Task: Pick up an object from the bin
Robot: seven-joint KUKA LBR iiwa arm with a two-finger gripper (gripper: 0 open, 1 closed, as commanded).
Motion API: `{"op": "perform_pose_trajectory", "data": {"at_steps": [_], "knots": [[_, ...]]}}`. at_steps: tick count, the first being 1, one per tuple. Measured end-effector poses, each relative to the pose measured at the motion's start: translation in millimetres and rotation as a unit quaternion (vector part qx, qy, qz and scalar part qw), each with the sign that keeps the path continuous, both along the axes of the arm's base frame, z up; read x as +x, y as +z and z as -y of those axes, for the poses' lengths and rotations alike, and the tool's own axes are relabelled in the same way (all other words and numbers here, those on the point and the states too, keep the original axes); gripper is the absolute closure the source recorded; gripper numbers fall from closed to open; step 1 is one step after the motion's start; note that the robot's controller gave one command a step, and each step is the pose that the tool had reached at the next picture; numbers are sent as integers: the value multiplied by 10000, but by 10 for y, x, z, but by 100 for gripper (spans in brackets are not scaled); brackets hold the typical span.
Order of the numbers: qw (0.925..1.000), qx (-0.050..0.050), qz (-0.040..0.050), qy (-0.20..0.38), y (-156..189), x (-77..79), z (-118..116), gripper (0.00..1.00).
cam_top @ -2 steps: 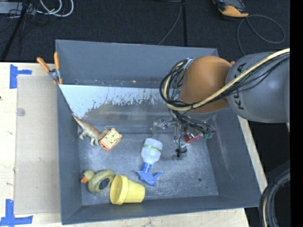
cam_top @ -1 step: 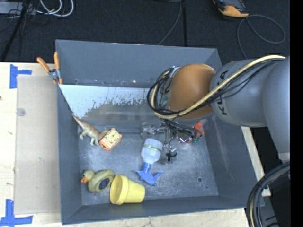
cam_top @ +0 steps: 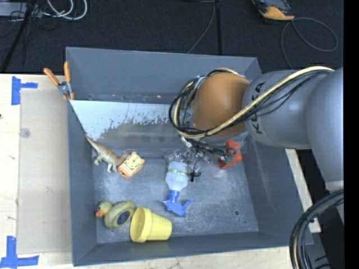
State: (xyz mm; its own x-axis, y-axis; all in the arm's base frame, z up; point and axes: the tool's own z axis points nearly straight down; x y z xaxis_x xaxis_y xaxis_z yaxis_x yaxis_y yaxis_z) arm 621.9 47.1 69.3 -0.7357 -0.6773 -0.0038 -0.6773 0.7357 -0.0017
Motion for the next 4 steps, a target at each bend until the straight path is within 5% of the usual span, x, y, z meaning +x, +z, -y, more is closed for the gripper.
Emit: {"op": "perform_pose_trajectory", "data": {"at_steps": [2,4], "knots": [[10000,-1,-26,-2,40,-16,1,100],[10000,-1,-9,-4,435,-5,-7,100]]}}
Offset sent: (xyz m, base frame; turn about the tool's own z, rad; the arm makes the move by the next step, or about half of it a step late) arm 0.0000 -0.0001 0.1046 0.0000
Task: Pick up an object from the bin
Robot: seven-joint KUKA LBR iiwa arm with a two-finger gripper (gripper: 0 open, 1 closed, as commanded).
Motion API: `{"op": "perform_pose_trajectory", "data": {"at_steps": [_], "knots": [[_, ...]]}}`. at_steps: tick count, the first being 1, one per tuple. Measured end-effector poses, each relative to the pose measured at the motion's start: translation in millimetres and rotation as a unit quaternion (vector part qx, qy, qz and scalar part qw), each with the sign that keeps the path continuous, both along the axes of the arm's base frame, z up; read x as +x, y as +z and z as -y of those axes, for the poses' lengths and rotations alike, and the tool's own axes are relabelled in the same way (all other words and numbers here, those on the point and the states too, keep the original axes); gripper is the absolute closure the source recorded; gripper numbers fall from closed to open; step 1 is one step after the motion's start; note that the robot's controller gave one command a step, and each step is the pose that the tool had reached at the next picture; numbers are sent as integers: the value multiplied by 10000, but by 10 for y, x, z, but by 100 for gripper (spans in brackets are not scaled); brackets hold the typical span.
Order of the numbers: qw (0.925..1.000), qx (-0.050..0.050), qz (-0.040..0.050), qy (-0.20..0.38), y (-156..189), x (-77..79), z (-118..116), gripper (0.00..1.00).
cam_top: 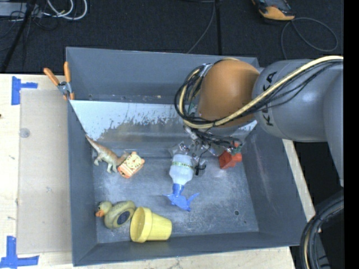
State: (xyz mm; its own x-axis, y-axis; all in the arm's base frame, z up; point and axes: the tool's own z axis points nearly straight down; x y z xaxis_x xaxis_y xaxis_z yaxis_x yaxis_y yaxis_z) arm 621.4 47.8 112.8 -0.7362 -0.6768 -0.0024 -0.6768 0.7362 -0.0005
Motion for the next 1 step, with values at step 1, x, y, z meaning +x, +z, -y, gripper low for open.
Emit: {"op": "perform_pose_trajectory", "data": {"at_steps": [1], "knots": [[10000,2,11,-4,118,5,-2,100]]}}
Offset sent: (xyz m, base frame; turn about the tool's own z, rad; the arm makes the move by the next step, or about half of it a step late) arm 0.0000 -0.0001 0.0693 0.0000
